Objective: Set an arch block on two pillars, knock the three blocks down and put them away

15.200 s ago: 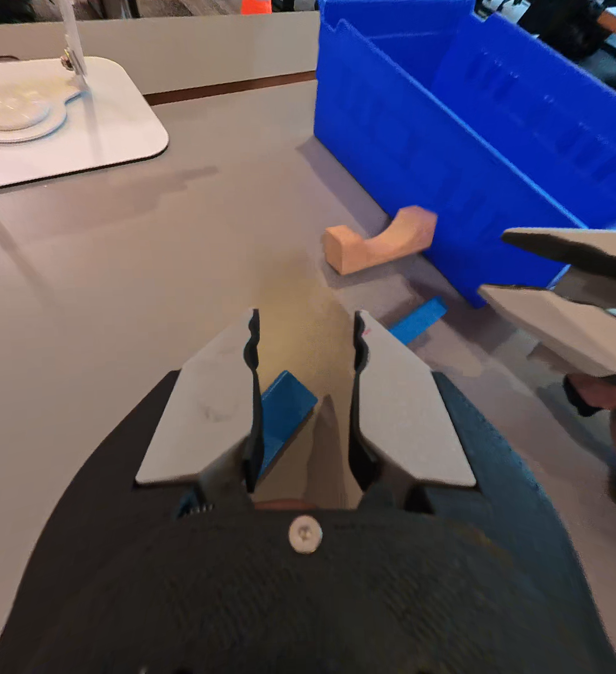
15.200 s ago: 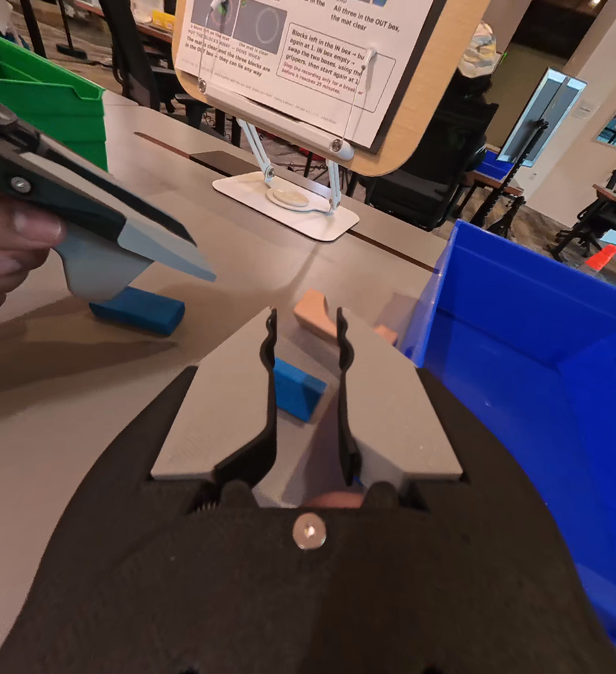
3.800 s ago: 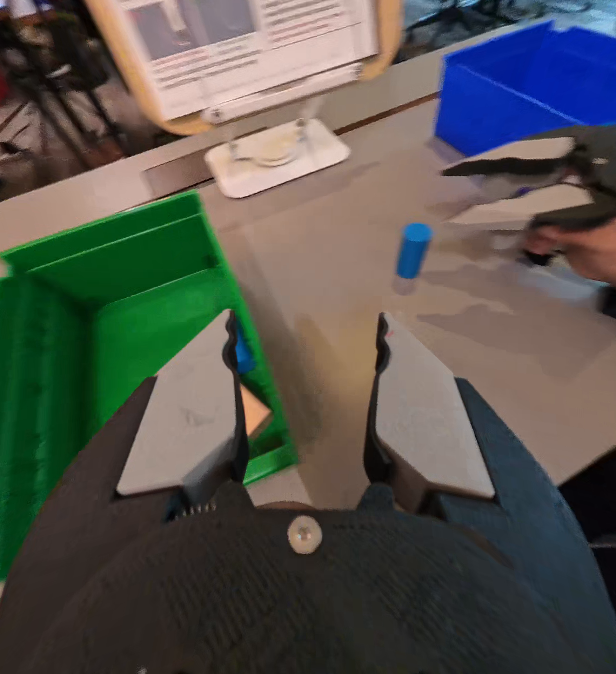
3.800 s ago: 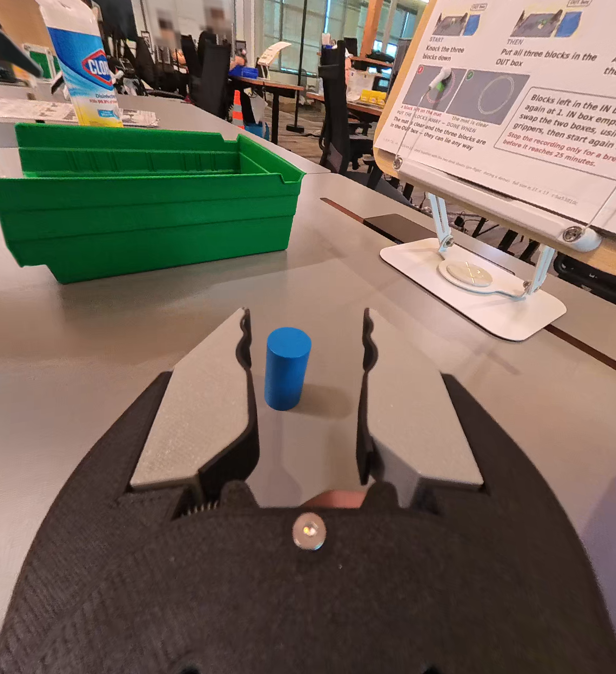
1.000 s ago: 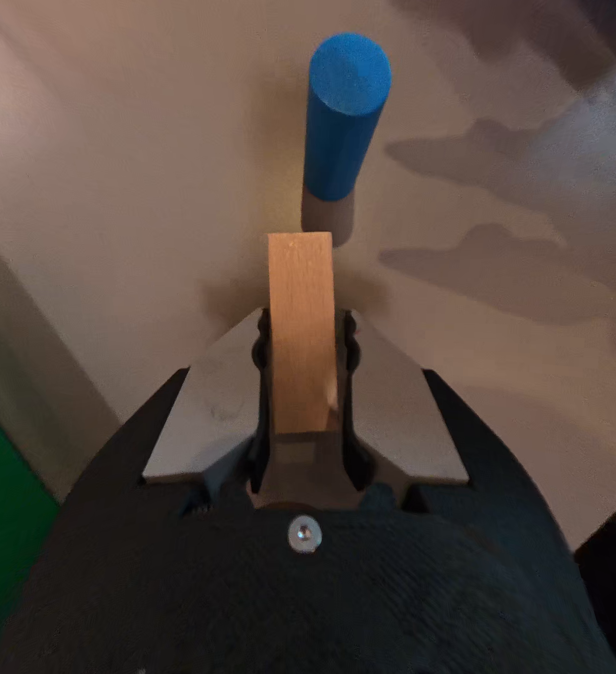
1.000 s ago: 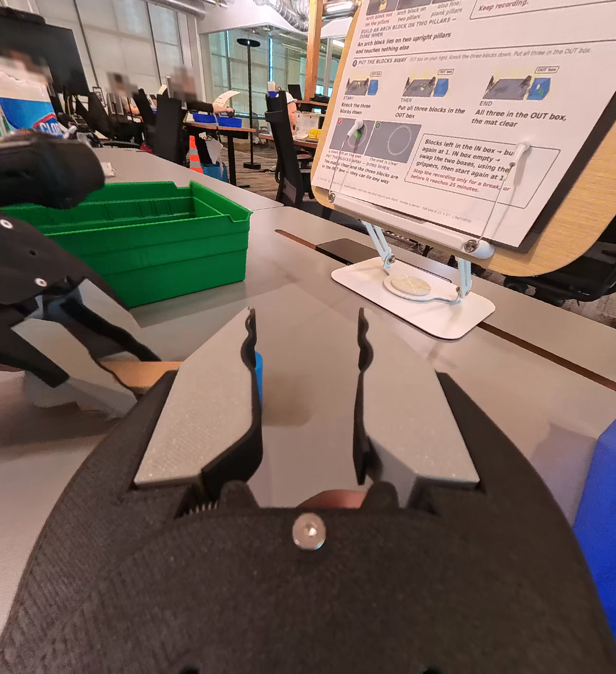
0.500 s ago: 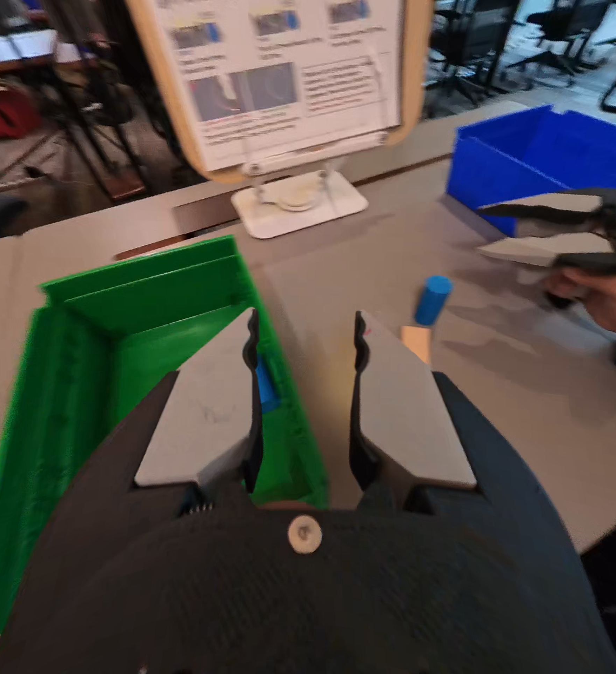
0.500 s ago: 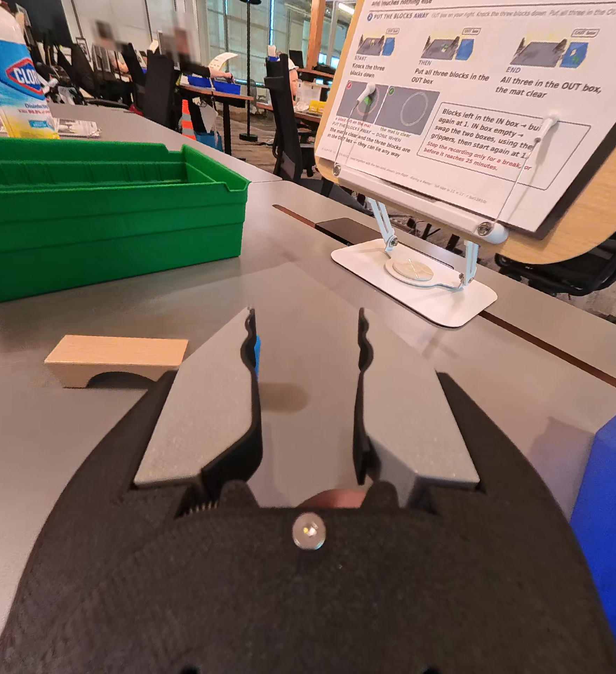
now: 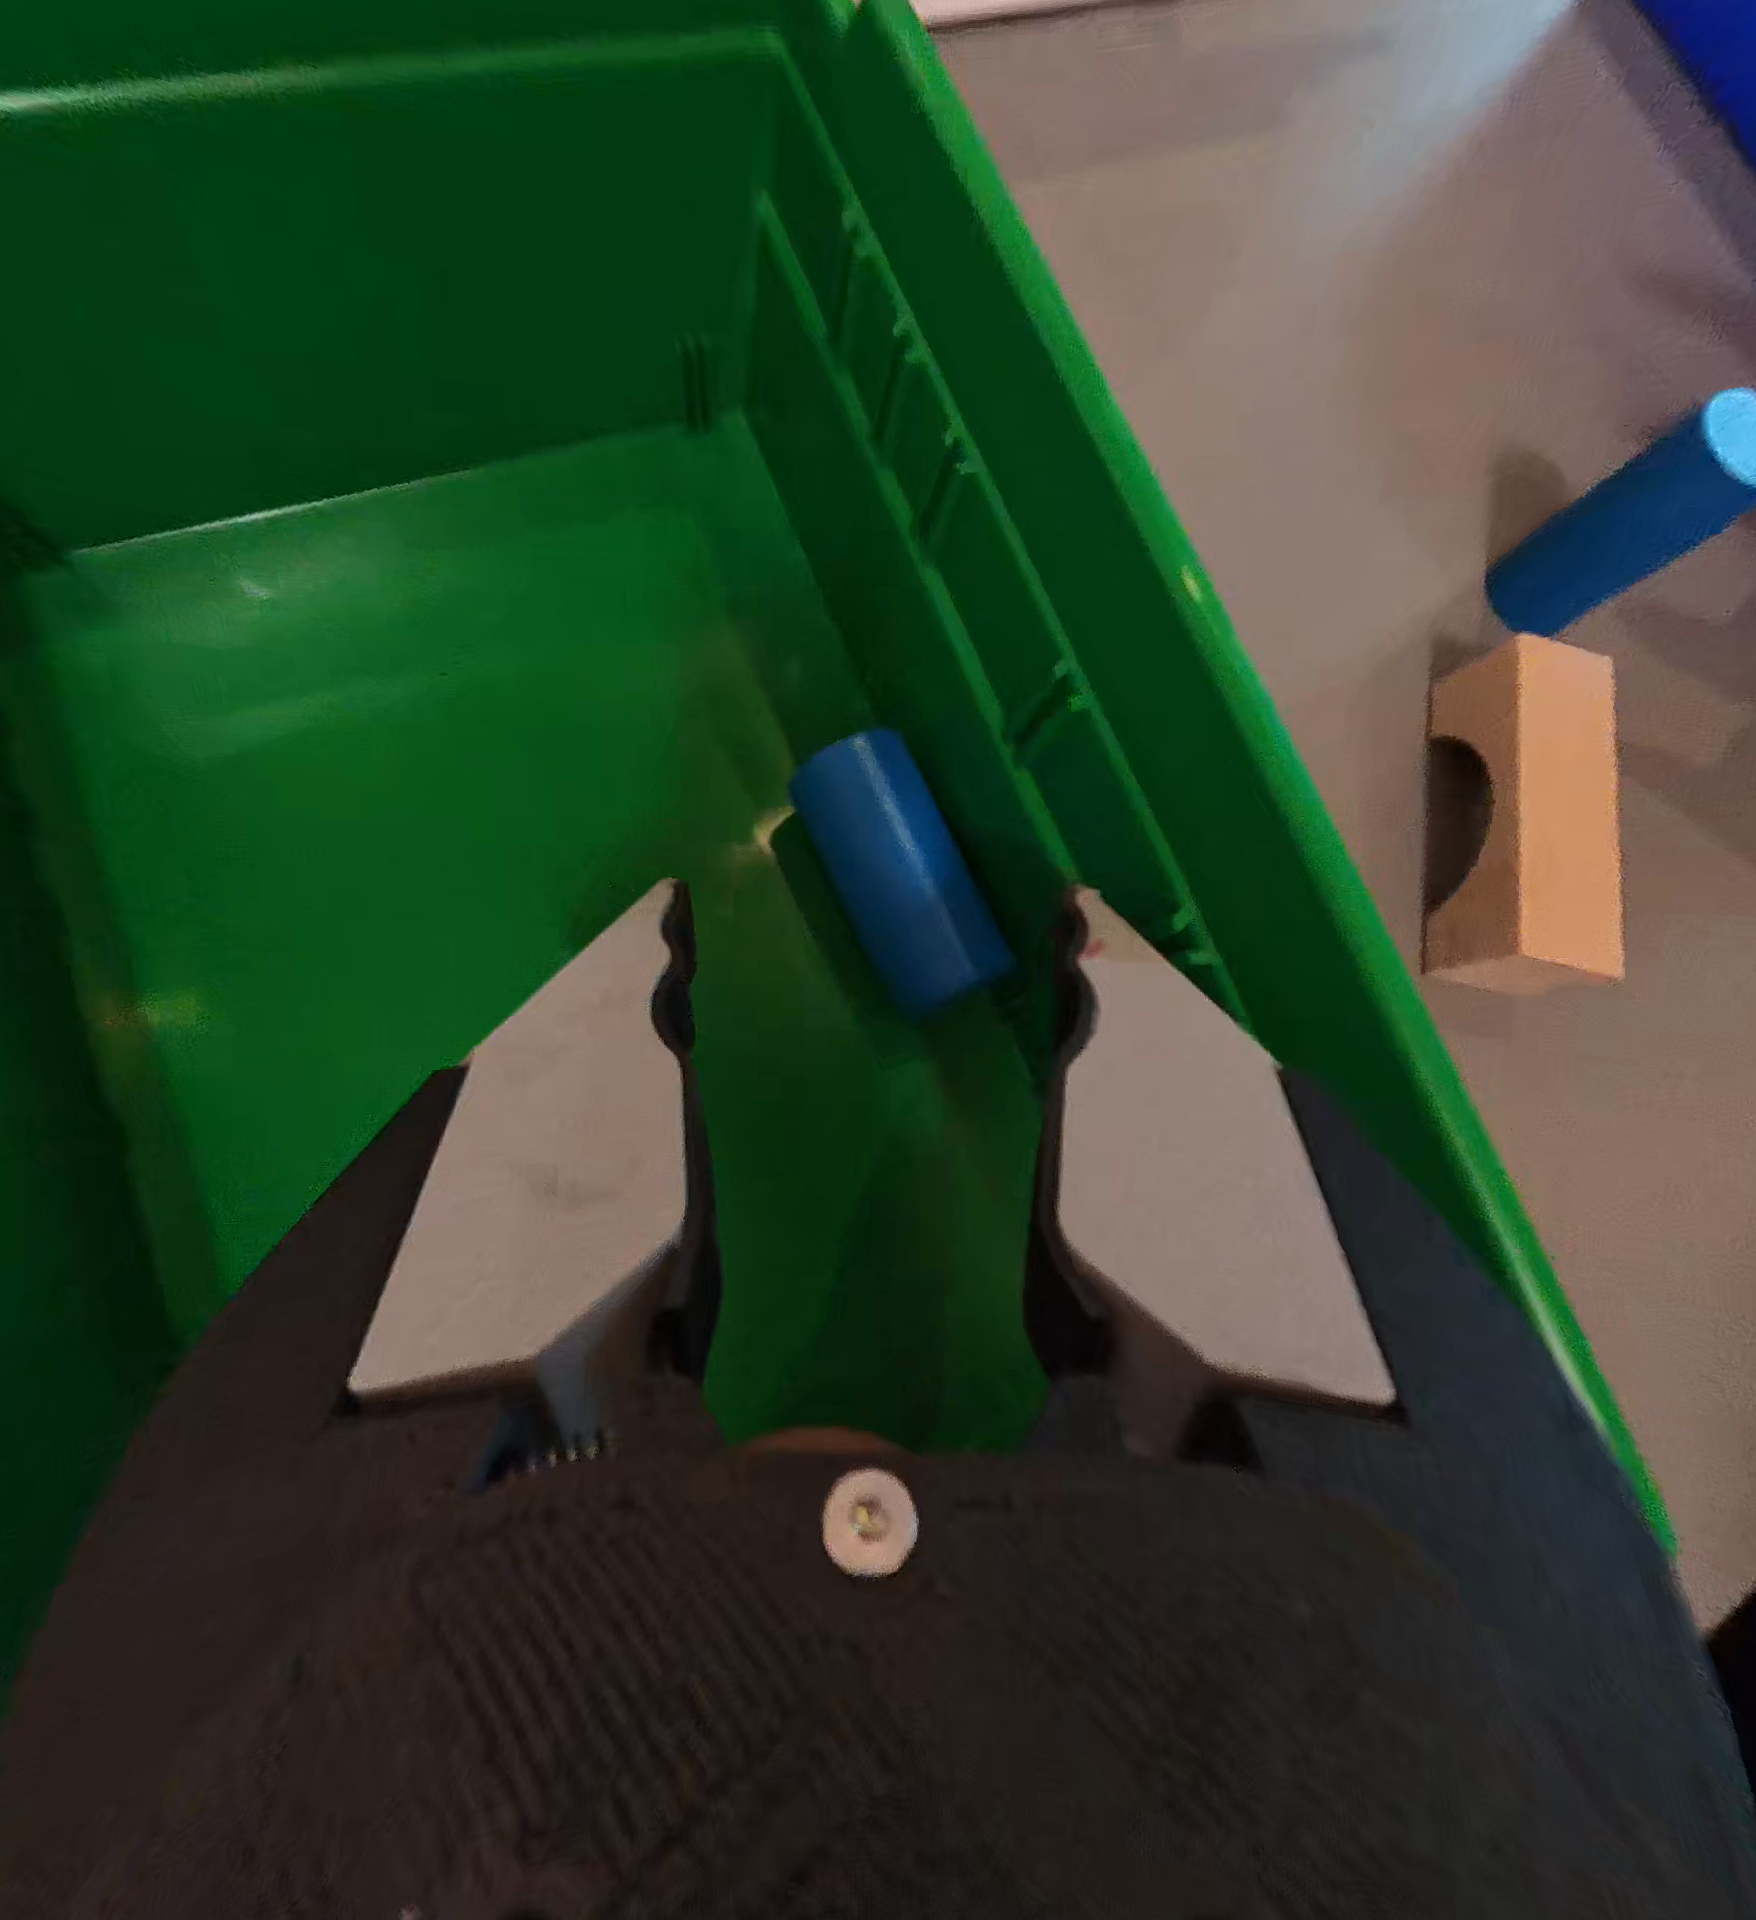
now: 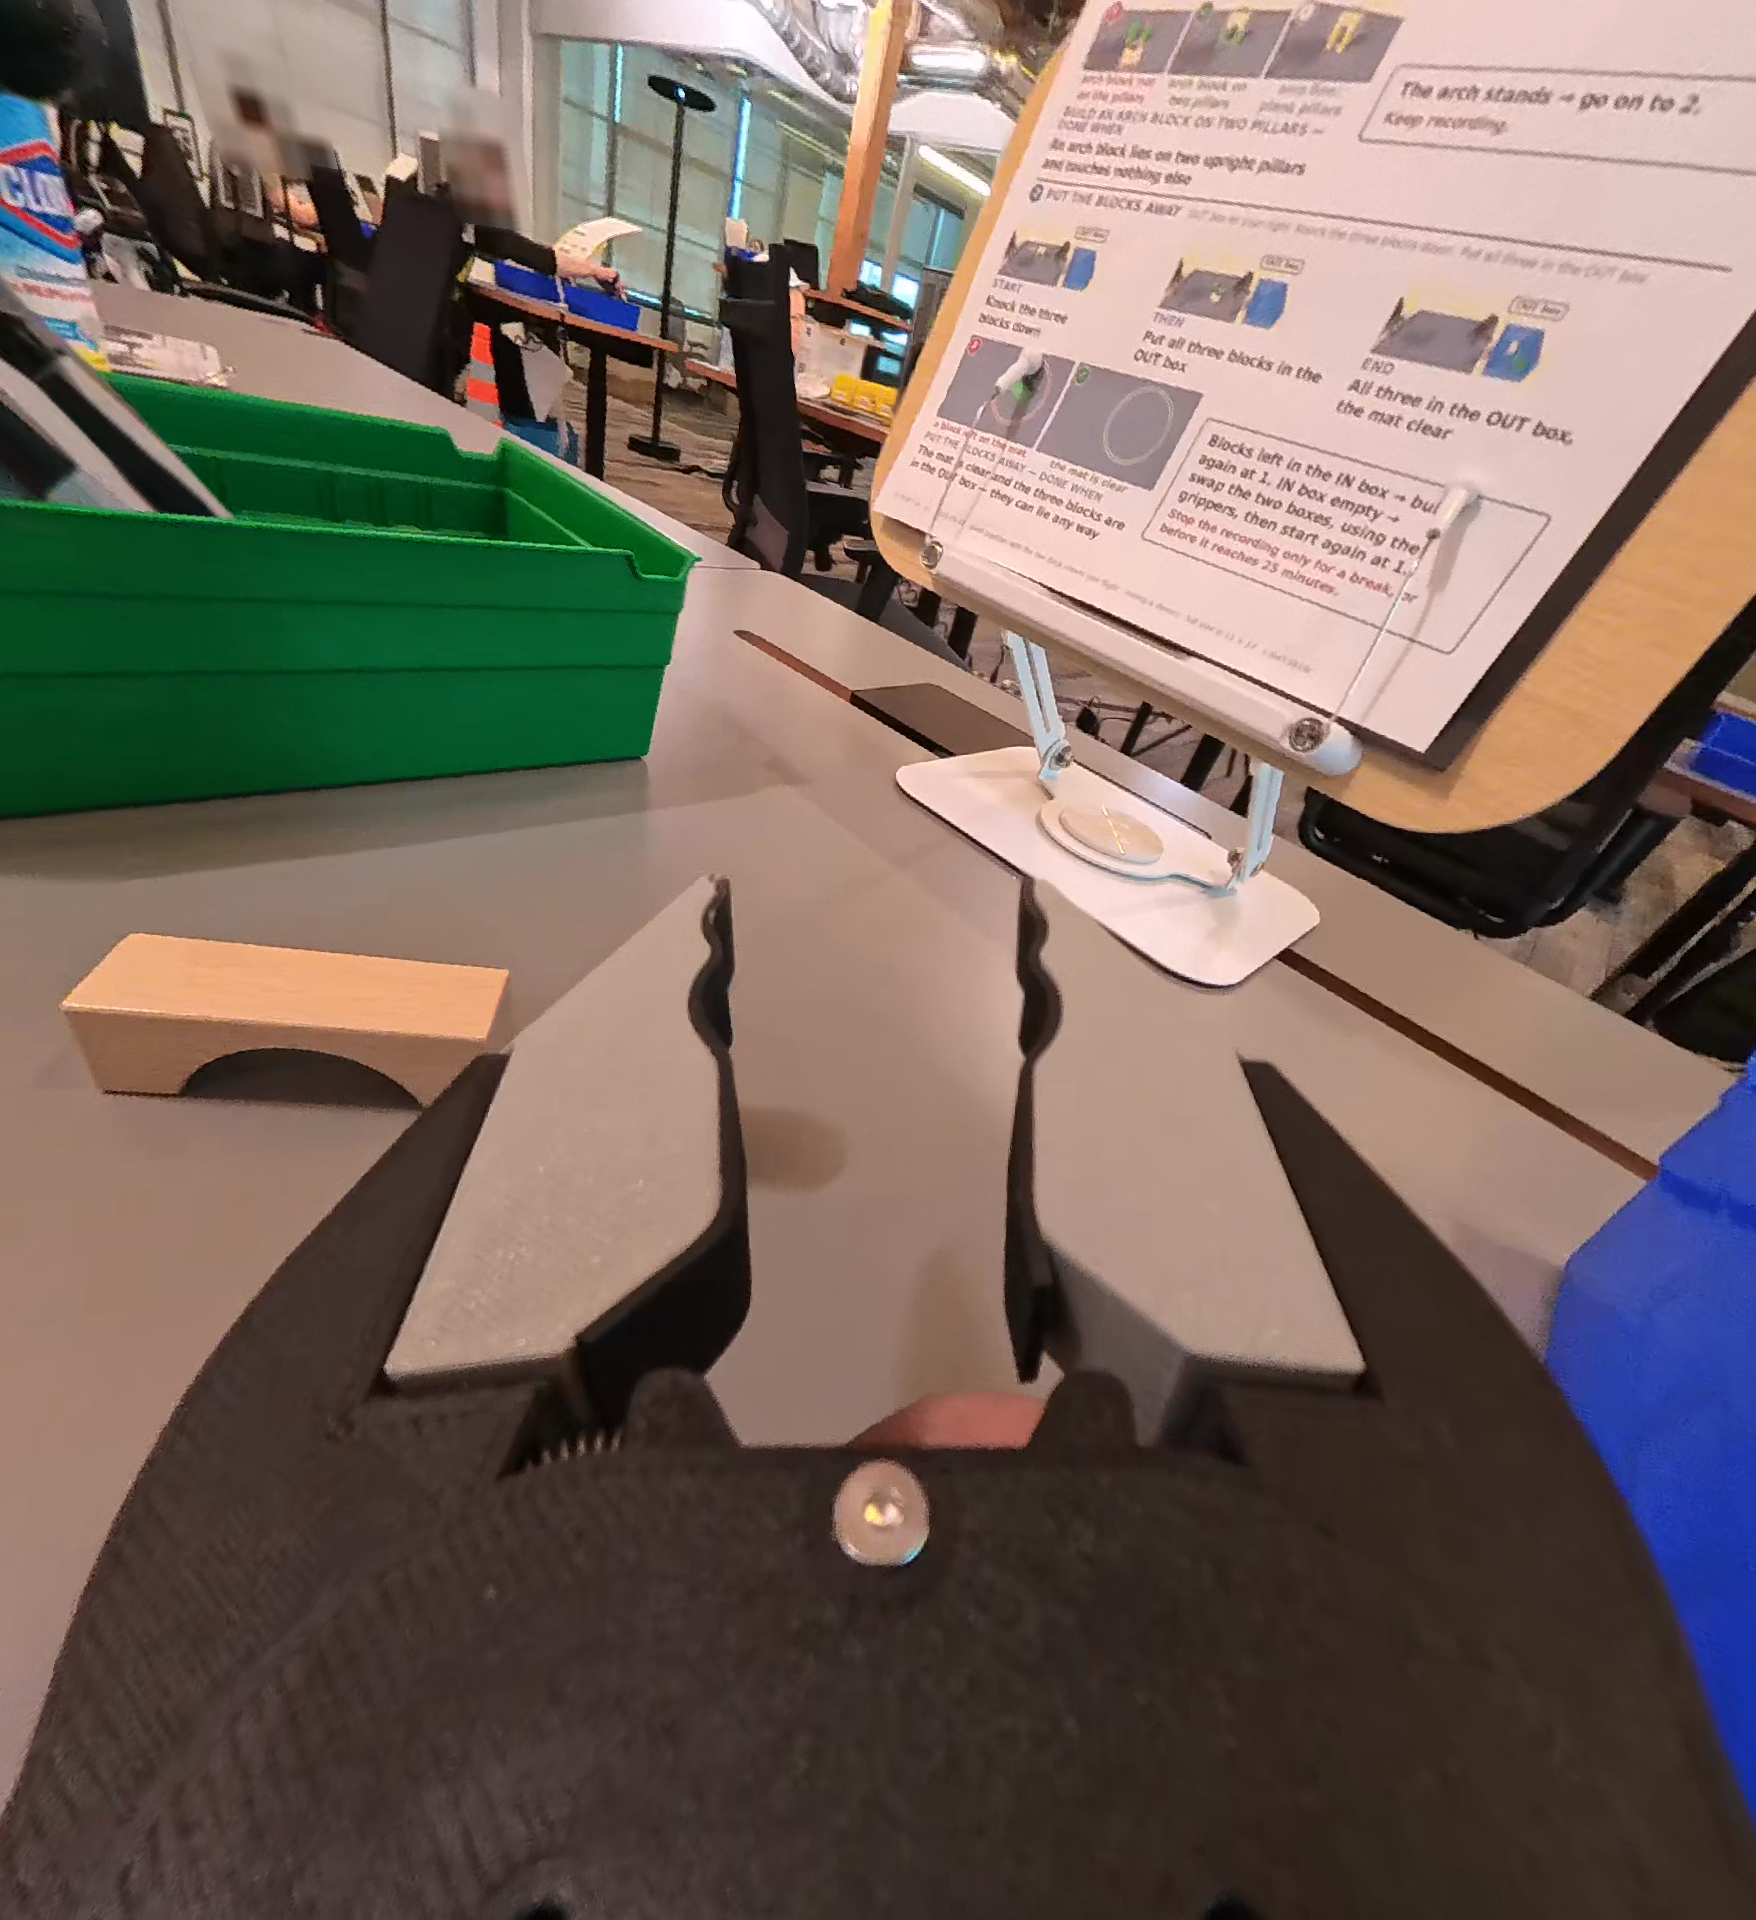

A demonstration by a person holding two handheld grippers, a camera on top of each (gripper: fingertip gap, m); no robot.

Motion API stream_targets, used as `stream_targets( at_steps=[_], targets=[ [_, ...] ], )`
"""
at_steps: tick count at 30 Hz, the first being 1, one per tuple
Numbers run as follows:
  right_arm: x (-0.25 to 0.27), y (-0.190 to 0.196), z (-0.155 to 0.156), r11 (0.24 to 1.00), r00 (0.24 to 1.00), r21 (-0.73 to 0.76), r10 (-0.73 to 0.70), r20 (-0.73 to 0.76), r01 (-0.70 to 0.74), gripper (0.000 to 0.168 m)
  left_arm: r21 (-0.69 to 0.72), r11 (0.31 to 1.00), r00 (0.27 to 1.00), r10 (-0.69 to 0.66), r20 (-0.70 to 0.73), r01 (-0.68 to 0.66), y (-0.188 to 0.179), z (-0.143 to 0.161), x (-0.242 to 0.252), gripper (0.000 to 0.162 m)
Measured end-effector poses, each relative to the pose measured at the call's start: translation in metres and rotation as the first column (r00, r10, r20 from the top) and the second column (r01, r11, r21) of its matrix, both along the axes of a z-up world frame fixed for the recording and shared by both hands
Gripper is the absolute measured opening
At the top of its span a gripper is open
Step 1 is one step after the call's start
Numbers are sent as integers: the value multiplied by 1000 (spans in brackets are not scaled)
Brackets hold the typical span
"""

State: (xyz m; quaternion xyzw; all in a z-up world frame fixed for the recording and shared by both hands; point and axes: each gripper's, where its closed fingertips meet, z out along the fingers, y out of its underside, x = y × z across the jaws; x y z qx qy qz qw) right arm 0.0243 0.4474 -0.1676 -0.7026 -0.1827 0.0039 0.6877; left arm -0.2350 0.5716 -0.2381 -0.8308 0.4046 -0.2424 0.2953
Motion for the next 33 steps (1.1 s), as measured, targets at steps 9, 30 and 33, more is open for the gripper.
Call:
stream_targets(
  at_steps=[9,30,33],
  targets=[
    [0,-2,4,1000,1000,1,7,-26,-7,52,-24,998,922,-67,-381,63,9,-42,0,30],
    [-56,-38,36,886,814,17,433,-387,-463,52,409,866,803,-452,390,289,-123,153,140,29],
    [-57,-48,53,837,709,87,509,-487,-541,56,455,815,772,-534,345,360,-151,131,178,29]
  ],
)
